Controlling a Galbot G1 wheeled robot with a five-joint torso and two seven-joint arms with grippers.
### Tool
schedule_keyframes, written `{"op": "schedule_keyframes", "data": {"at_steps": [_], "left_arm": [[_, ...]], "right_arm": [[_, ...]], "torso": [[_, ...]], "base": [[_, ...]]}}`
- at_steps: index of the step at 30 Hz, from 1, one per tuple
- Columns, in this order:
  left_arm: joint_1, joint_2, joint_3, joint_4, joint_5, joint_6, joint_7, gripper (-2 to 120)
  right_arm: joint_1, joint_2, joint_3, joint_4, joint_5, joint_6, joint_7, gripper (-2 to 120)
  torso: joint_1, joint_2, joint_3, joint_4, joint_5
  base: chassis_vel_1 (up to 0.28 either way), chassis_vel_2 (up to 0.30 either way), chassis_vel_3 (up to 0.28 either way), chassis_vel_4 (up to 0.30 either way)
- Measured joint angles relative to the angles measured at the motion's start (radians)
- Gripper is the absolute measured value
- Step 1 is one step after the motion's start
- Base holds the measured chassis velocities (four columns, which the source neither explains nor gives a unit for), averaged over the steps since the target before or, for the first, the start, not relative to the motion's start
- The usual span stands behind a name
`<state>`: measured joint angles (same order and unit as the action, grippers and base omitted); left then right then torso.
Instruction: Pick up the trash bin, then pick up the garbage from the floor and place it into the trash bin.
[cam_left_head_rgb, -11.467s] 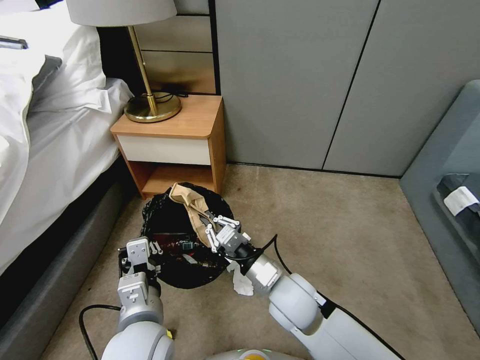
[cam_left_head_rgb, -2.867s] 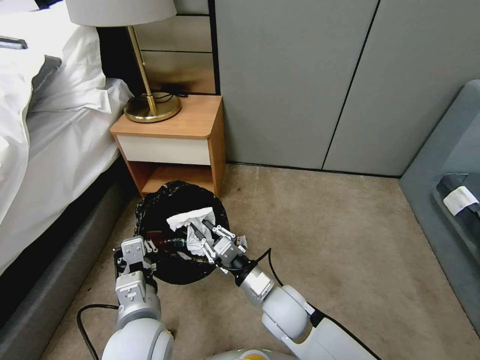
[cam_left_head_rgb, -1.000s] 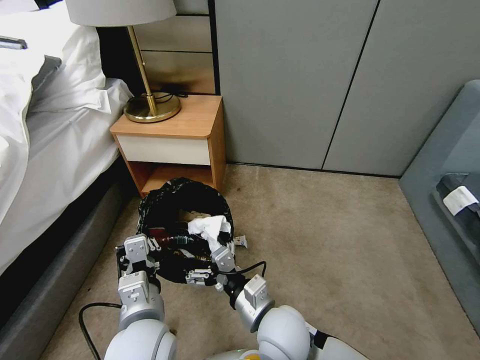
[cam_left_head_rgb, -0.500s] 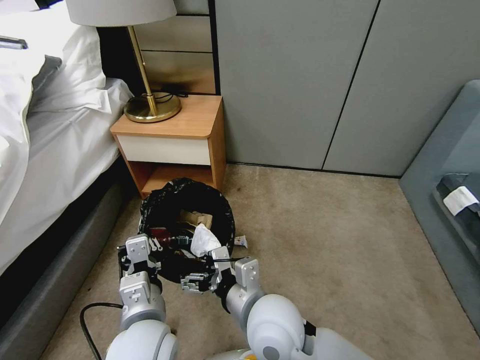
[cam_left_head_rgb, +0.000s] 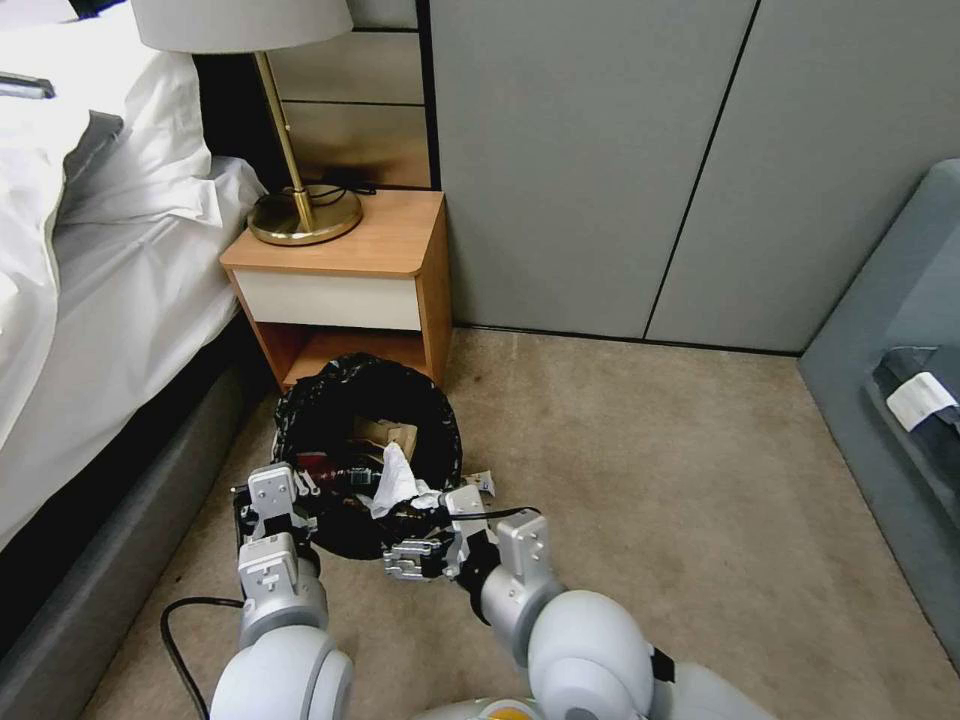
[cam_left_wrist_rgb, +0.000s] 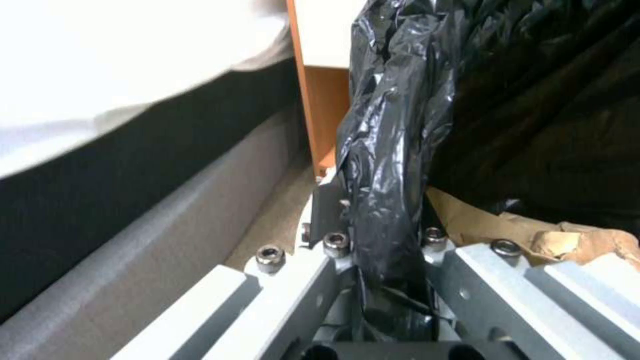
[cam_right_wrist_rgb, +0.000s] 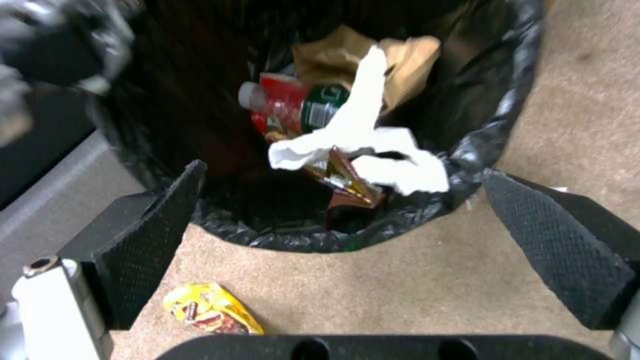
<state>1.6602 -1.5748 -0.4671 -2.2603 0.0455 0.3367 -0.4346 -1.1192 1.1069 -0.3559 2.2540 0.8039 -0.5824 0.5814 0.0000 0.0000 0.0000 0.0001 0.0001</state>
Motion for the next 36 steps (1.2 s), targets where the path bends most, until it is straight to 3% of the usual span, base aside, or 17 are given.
{"op": "schedule_keyframes", "data": {"at_steps": [6, 10, 14, 15, 18, 19, 21, 30, 36], "left_arm": [[-0.019, -0.006, 0.0, 0.037, -0.001, 0.002, 0.0, 1], [-0.018, -0.009, 0.003, 0.043, 0.001, 0.002, 0.0, 1], [-0.004, -0.01, 0.005, 0.038, 0.003, 0.0, 0.0, 1], [-0.004, -0.01, 0.005, 0.038, 0.003, 0.0, 0.0, 1], [0.01, -0.006, -0.003, 0.021, 0.003, -0.004, -0.002, 1], [0.01, -0.006, -0.003, 0.021, 0.003, -0.004, -0.002, 1], [0.019, 0.002, -0.009, 0.012, -0.002, -0.006, -0.002, 1], [0.024, 0.02, -0.018, -0.002, -0.02, -0.008, -0.003, 1], [0.036, 0.03, -0.029, -0.023, -0.035, -0.008, -0.004, 1]], "right_arm": [[-0.073, -0.059, 0.058, 0.061, -0.066, 0.026, -0.078, 100], [-0.138, -0.076, 0.109, 0.071, -0.222, 0.124, -0.162, 100], [-0.2, -0.046, 0.162, 0.023, -0.544, 0.347, -0.265, 100], [-0.2, -0.046, 0.162, 0.023, -0.544, 0.347, -0.265, 100], [-0.249, 0.027, 0.247, -0.056, -0.818, 0.56, -0.334, 100], [-0.249, 0.027, 0.247, -0.056, -0.818, 0.56, -0.334, 100], [-0.305, 0.09, 0.333, -0.118, -0.981, 0.699, -0.366, 100], [-0.445, 0.185, 0.451, -0.188, -1.016, 0.806, -0.35, 100], [-0.484, 0.204, 0.504, -0.216, -1.006, 0.867, -0.348, 100]], "torso": [[0.0, 0.0, 0.0, -0.0001, -0.0001], [0.0, 0.0, 0.0, -0.0001, 0.0], [0.0, 0.0, 0.0, -0.0002, -0.0002], [0.0, 0.0, 0.0, -0.0002, -0.0002], [0.0, 0.0, 0.0, 0.0001, -0.0001], [0.0, 0.0, 0.0, 0.0001, -0.0001], [0.0, 0.0, 0.0, 0.0, -0.0001], [0.0, 0.0, 0.0, -0.0001, -0.0003], [0.0, 0.0, 0.0, 0.0, -0.0002]], "base": [[0.0, 0.0, 0.0, 0.0], [0.0, 0.0, 0.0, 0.0], [0.0, 0.0, 0.0, 0.0], [0.0, 0.0, 0.0, 0.0], [0.0, 0.0, 0.0, 0.0], [0.0, 0.0, 0.0, 0.0], [0.0, 0.0, 0.0, 0.0], [0.0, 0.0, 0.0, 0.0], [0.0, 0.0, 0.0, 0.0]]}}
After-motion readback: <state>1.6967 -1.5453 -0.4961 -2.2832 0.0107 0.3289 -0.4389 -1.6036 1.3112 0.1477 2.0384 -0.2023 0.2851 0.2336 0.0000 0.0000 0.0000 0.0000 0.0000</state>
